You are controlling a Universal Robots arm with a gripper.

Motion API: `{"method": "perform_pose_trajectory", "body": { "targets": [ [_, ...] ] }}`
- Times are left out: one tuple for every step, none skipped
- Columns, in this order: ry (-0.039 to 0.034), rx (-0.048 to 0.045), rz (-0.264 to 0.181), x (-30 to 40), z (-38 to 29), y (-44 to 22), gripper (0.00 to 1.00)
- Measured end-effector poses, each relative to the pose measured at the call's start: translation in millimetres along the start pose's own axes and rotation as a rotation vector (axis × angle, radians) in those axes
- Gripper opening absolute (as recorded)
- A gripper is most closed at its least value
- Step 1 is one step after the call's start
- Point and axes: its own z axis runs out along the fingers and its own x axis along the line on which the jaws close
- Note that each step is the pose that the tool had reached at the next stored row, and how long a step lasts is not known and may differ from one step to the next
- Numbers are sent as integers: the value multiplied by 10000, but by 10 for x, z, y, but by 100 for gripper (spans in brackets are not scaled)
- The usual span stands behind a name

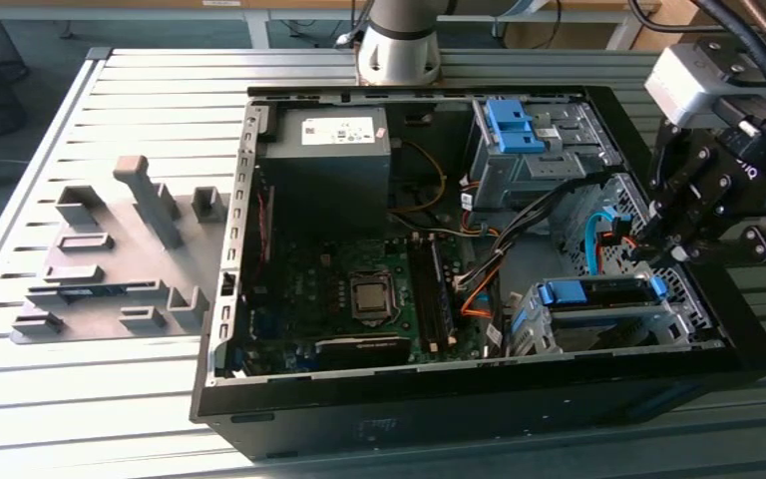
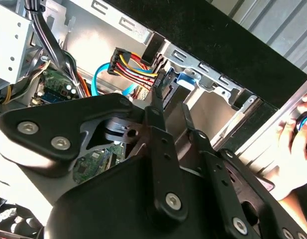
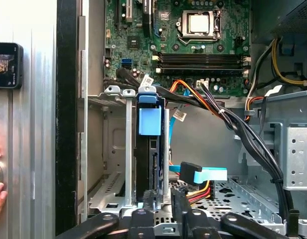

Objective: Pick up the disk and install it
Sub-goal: 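Insert the first disk wire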

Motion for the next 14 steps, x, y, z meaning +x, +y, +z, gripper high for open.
{"method": "perform_pose_trajectory", "body": {
  "targets": [
    [-1, 0, -21, -1, 2, 0, 32],
    [-1, 0, -27, -3, 4, 0, 37],
    [2, 0, -28, -8, 5, -1, 37],
    [3, -1, -31, -16, 8, -3, 44],
    [0, -1, -33, -28, 13, -5, 44],
    [0, -1, -34, -40, 16, -6, 44],
    [1, -2, -37, -50, 20, -8, 44],
    [0, -2, -59, -57, 25, -10, 44],
    [-1, -2, -147, -59, 33, -10, 44],
    [0, -2, -275, -59, 40, -10, 44],
    [1, -3, -411, -59, 48, -10, 44],
    [4, -3, -477, -62, 57, -11, 44],
    [4, -9, -488, -66, 72, -16, 44],
    [2, -22, -489, -71, 92, -18, 44]
  ]
}}
